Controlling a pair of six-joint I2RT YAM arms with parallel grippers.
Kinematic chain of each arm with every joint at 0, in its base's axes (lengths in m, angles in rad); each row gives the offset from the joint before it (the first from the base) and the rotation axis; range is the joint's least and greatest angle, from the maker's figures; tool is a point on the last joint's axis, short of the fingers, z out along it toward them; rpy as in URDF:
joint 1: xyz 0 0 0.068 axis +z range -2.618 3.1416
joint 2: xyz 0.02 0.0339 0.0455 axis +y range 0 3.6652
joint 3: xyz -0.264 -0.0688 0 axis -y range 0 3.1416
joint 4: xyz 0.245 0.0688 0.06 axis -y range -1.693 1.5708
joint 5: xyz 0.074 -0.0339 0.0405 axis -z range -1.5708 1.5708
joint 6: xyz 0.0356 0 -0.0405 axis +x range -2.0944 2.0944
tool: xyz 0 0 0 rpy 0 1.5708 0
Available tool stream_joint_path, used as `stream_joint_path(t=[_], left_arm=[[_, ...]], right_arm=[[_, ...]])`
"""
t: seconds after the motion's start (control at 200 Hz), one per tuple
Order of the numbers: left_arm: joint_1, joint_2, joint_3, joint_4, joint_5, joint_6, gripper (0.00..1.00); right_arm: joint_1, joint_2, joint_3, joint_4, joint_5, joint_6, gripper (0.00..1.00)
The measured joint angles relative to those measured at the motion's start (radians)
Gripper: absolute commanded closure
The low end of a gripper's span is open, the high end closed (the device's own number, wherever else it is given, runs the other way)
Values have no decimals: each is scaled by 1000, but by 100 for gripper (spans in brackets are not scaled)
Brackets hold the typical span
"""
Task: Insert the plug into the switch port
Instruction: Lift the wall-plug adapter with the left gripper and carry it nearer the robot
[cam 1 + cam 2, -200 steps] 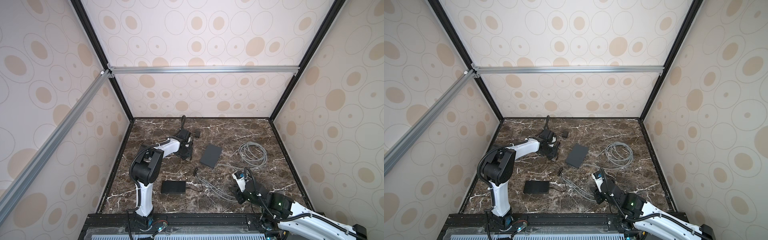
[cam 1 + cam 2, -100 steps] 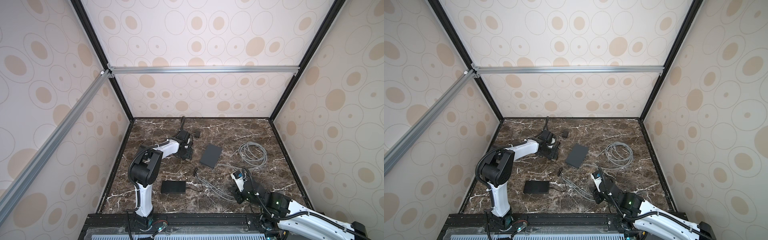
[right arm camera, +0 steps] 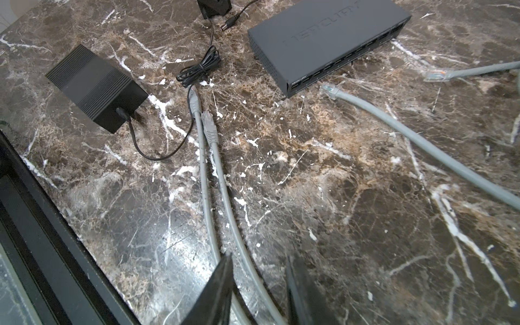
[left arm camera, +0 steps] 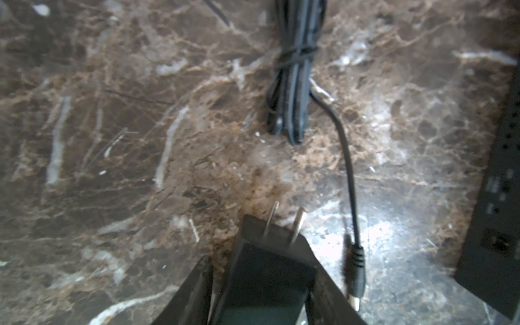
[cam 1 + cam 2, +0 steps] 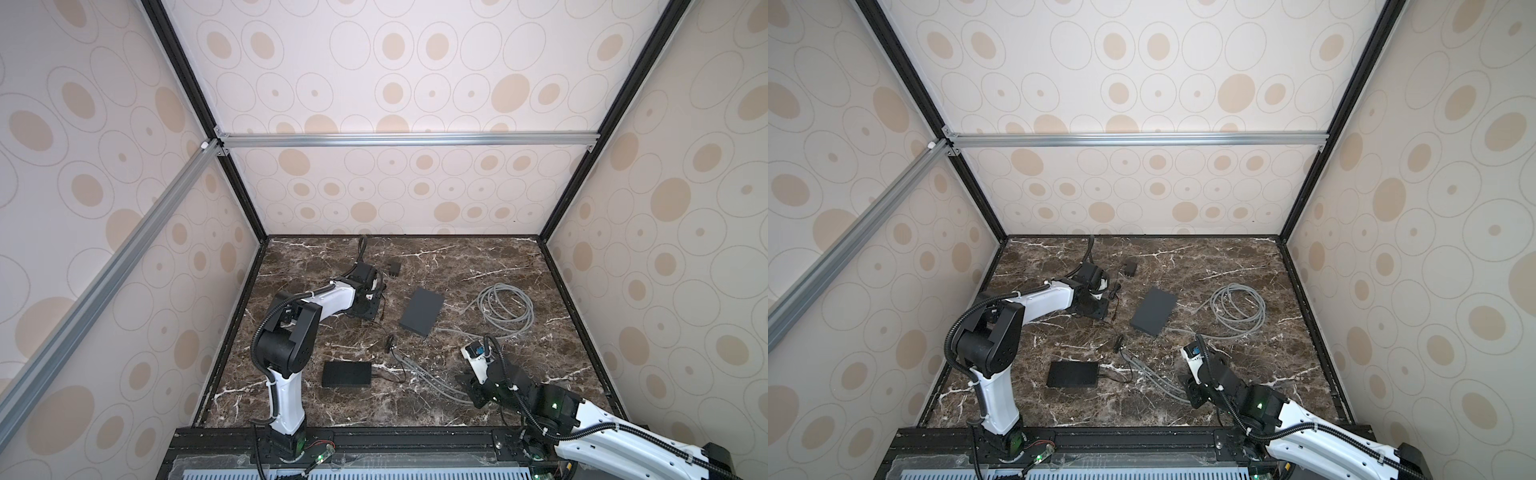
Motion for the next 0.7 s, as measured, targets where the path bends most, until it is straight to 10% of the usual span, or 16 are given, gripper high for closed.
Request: stream_joint_path(t=[0.7], left_arm=[[335, 130, 178, 5, -29, 0, 60]], right_arm=[[0, 13, 0, 13, -11, 0, 66]])
